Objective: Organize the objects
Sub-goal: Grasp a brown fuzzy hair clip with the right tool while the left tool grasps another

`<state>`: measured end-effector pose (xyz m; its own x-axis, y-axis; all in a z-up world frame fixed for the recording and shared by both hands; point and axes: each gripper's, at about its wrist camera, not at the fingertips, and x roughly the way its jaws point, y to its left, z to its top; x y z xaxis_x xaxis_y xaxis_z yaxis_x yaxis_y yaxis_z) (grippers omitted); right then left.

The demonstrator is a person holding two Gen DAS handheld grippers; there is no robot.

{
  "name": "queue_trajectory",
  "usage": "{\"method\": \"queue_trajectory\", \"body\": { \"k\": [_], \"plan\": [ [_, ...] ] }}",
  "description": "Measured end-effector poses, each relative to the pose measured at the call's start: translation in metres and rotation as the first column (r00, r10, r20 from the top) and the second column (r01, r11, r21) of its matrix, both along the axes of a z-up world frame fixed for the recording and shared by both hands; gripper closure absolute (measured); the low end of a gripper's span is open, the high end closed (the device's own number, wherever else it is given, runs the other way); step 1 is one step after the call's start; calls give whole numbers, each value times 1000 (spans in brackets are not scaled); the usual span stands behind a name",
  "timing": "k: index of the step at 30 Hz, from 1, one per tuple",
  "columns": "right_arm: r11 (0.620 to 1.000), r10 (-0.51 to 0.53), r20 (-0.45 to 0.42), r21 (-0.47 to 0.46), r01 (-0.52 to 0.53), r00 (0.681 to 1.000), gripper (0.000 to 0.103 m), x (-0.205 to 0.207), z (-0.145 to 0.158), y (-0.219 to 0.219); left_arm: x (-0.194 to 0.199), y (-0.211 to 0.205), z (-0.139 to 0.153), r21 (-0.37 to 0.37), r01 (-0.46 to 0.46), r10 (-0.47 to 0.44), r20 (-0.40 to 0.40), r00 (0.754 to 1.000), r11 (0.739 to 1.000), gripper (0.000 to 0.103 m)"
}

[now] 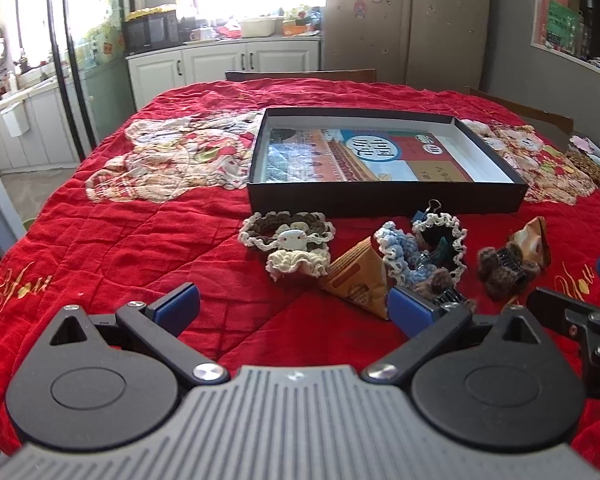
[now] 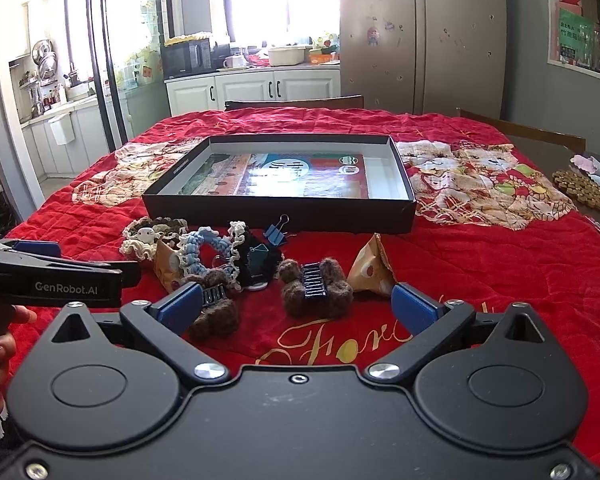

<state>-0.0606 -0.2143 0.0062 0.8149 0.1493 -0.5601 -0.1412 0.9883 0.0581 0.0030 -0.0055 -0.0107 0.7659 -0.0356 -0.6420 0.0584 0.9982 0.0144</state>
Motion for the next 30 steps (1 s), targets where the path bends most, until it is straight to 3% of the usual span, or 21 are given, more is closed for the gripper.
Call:
{"method": "queue_trajectory", "body": {
  "k": [7,10,15,18,22,30],
  "plan": [
    [998,59,83,17,-61,995,16,1,6,-16,2,0,-3,-28,149,-149,22,989,988,0],
    [996,81,96,16,-83,992,30,4,6,-23,-2,-3,-3,-55,250,-248,43,968,967,0],
    [988,117,50,91,-122,992,46,16,-2,-42,-3,-13,-9,-86,388,-385,50,922,918,10],
    [984,142,14,105,-143,990,51,24,-9,-45,-4,-22,-15,-102,456,-453,47,890,884,17],
    [983,165,-11,81,-164,986,52,32,-17,-39,-3,-33,-25,-93,504,-502,46,864,859,21],
    [986,164,-56,-11,-165,985,51,49,-35,-21,4,-40,-33,-96,515,-513,41,857,852,22]
  ]
}}
